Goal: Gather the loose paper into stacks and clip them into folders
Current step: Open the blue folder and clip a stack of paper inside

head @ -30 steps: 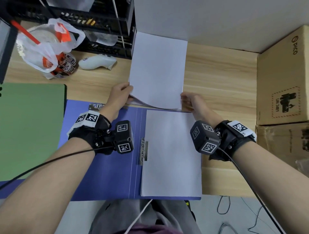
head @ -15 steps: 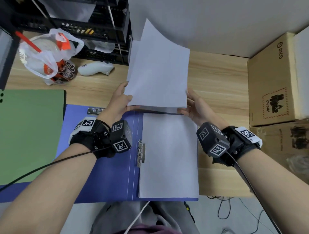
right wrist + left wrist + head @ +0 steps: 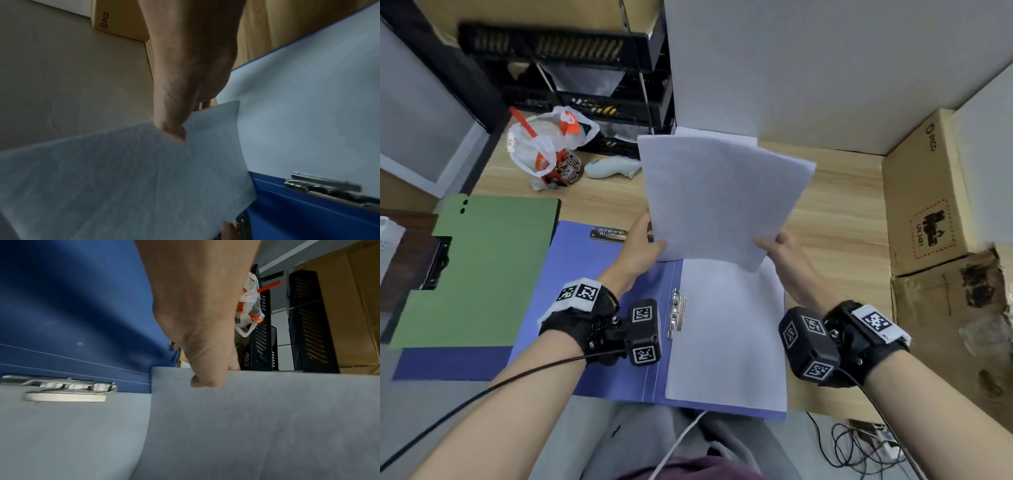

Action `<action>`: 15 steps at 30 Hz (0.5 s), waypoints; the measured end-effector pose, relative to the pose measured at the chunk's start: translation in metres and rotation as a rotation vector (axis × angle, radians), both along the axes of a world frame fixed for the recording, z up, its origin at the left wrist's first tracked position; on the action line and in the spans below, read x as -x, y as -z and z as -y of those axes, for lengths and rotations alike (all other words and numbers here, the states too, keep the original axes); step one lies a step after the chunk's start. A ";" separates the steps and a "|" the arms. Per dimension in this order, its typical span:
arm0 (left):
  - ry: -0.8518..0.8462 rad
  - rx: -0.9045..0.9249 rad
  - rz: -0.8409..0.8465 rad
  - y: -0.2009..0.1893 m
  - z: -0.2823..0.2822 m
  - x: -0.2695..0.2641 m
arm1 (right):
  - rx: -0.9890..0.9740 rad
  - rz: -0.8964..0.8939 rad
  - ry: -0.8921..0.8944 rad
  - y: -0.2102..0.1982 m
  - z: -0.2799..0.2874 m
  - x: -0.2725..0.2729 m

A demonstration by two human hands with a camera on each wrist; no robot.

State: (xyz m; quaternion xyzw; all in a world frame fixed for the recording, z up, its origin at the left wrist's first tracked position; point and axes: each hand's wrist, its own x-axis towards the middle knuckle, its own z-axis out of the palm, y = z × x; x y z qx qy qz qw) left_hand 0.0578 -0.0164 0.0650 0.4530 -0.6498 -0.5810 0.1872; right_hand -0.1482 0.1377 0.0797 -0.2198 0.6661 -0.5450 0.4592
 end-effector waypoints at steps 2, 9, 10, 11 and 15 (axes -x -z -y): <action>0.008 -0.003 -0.063 -0.008 -0.011 -0.002 | 0.004 -0.008 -0.035 -0.003 -0.008 -0.002; -0.085 0.067 -0.125 -0.045 -0.007 -0.009 | 0.011 -0.088 0.004 -0.028 0.011 -0.010; -0.080 0.059 -0.134 -0.051 -0.003 -0.017 | 0.000 -0.094 0.034 -0.029 0.015 -0.013; -0.076 0.049 -0.123 -0.053 0.002 -0.025 | -0.012 -0.092 0.064 -0.028 0.020 -0.018; -0.093 -0.056 0.097 -0.035 0.017 -0.074 | -0.196 -0.035 0.064 -0.010 0.028 -0.056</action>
